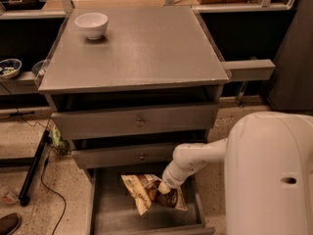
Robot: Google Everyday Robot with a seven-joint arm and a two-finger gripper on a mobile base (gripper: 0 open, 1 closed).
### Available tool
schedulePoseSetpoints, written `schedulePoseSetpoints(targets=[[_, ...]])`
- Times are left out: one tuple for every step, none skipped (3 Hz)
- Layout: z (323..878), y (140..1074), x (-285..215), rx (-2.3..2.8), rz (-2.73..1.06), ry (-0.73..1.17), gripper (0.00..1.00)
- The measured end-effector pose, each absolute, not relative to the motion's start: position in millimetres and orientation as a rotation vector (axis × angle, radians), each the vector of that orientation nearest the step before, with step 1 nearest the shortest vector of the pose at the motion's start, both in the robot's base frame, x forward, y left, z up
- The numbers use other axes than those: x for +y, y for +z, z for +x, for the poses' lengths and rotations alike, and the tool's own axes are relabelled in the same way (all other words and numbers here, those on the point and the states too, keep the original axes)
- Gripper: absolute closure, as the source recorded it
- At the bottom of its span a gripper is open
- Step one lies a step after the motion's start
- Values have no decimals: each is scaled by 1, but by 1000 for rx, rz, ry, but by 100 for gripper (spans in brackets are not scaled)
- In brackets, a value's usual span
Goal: Pick brown chip bag from bottom drawer and place on counter
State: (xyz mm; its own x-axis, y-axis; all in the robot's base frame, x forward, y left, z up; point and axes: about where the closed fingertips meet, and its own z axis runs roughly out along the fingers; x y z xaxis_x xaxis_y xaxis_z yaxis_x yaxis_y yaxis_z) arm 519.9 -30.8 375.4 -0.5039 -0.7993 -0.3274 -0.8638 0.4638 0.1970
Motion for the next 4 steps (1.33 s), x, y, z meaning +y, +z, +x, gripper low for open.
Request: schedulePoseSetpoints(targets=[[520, 379, -32, 2522, -1449, 496, 100], [523, 405, -39, 2523, -1437, 428, 100], [522, 447, -52, 2507, -1415, 339, 100], [525, 496, -66, 2483, -1386, 243, 100]])
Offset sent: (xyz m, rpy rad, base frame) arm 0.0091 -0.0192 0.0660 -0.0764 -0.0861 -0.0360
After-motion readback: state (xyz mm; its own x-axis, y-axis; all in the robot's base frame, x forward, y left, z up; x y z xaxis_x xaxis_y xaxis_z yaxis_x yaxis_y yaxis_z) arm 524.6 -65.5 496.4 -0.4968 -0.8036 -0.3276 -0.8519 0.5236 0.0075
